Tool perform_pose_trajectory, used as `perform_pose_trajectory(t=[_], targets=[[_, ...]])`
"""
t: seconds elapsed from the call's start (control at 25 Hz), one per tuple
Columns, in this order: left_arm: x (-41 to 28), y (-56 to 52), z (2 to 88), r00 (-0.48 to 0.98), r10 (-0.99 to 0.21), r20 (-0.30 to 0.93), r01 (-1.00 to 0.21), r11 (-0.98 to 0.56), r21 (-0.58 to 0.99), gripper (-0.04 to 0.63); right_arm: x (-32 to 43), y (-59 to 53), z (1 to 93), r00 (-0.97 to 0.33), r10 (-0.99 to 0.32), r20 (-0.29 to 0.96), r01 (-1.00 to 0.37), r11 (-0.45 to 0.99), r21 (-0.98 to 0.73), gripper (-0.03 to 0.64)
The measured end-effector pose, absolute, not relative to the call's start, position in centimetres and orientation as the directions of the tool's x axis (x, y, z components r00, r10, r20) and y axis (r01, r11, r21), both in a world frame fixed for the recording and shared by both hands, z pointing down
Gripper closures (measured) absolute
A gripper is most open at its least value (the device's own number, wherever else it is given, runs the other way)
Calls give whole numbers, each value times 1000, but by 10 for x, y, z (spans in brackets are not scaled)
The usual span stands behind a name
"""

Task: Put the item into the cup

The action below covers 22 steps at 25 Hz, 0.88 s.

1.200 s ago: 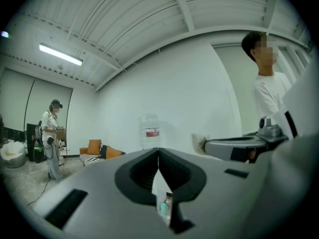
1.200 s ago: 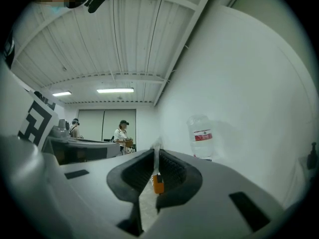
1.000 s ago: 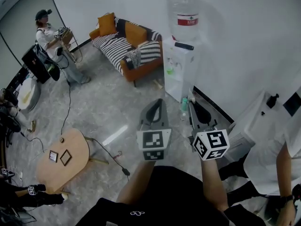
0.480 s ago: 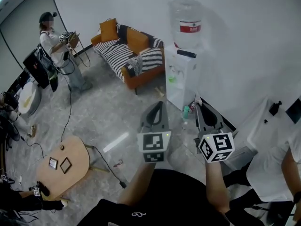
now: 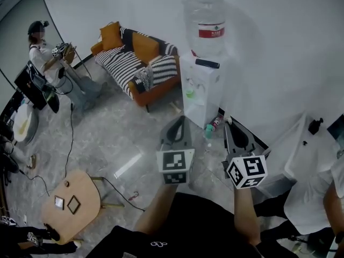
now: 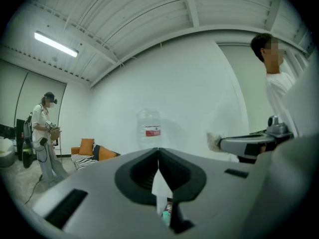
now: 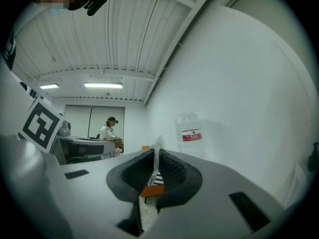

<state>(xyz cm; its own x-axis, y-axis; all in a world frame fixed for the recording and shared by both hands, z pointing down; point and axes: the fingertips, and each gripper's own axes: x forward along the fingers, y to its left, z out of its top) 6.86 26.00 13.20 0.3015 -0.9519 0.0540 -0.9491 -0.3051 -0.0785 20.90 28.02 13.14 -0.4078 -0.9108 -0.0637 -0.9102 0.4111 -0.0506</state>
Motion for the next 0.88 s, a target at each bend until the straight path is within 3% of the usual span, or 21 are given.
perform_pose_trajectory(t=[0.24,0.88], targets=[[58,199,135,318,-943,96,-941,-326,-92,581,199,221,140,-390,-920,-45,-915,393,-96,581],[-30,38,214,337,-901,275,-940,-340,39,581,73,56,186,-458,-880,124,-882,468,61,581]])
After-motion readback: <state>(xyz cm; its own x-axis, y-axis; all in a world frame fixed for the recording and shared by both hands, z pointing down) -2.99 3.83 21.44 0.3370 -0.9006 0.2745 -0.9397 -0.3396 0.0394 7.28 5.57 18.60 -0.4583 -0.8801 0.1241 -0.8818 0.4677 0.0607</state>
